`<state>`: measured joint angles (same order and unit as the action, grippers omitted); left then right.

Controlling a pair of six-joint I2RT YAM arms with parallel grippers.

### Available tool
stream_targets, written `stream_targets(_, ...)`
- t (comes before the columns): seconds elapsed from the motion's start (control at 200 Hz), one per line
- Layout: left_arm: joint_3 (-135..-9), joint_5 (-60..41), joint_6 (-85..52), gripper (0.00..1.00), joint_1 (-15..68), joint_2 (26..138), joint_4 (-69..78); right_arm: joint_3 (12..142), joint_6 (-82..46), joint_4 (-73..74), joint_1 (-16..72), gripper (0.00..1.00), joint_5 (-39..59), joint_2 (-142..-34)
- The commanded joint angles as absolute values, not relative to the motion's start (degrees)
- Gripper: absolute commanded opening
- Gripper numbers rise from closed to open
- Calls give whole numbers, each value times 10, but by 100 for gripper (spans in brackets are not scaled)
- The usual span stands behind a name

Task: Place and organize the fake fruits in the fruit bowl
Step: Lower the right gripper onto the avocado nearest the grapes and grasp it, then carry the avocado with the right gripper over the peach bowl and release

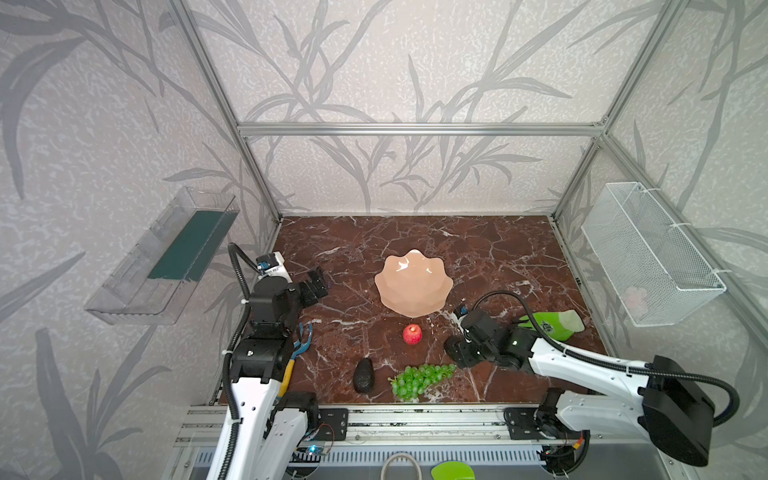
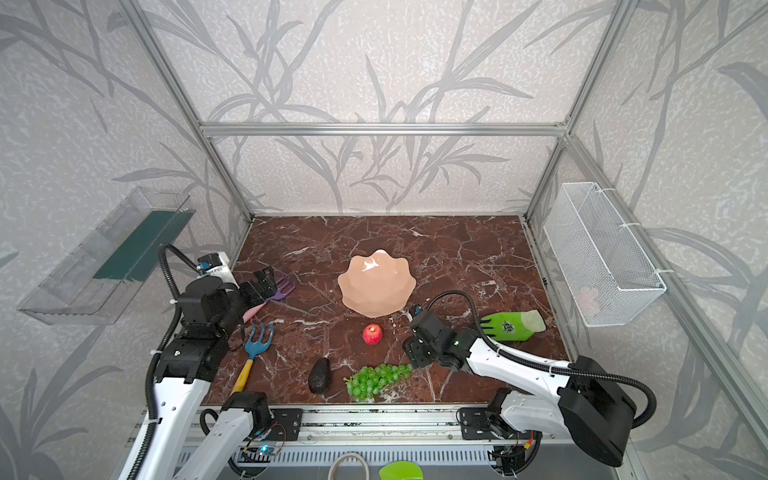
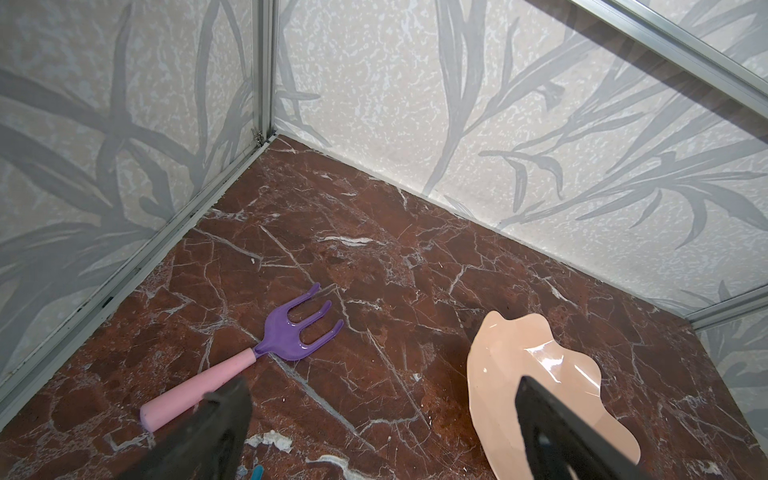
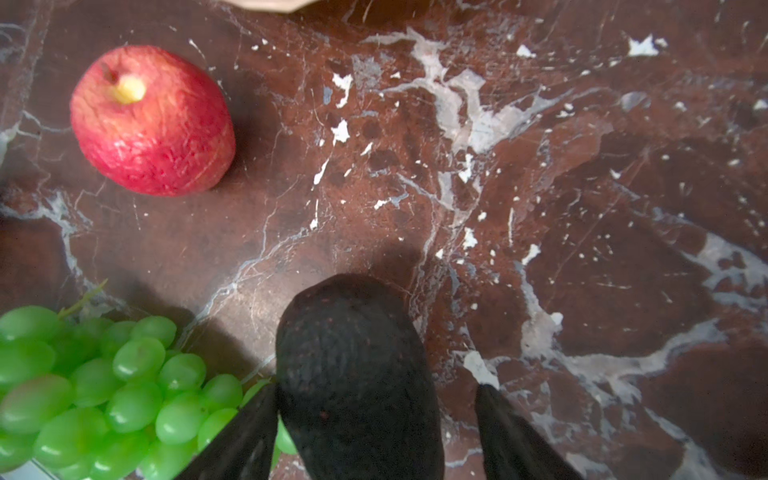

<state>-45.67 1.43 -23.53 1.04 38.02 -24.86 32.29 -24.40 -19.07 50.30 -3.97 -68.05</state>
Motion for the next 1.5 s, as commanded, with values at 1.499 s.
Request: stream_targets(1.499,-465,53,-242,99,-8,386,-307,851,-82,-160,422,48,-38,-1182)
